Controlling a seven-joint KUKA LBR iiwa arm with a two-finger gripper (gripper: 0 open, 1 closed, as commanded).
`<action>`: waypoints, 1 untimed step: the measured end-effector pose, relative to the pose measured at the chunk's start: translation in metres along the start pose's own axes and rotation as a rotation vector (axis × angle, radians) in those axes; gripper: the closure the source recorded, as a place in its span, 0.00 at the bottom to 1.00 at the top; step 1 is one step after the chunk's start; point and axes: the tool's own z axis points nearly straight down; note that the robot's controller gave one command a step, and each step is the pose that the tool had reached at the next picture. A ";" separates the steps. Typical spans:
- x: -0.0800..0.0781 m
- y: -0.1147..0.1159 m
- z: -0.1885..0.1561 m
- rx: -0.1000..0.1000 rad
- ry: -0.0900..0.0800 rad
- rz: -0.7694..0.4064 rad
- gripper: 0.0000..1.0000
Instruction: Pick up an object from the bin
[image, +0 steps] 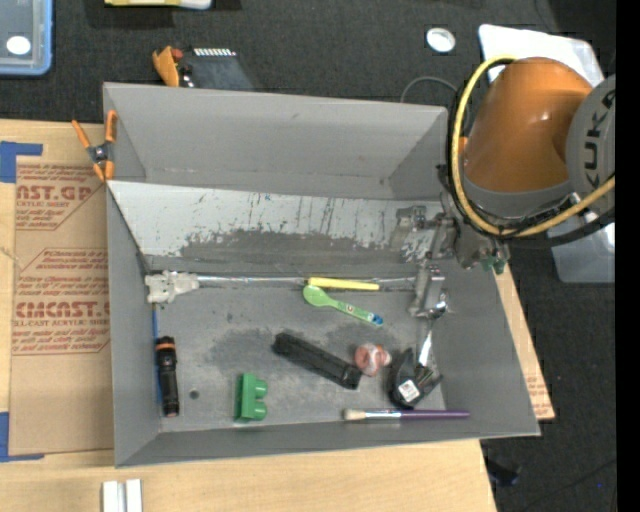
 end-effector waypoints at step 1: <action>0.000 0.000 0.000 0.000 0.000 0.000 0.00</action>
Offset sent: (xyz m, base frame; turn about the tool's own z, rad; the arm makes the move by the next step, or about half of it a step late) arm 0.0081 0.0017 -0.0715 0.1118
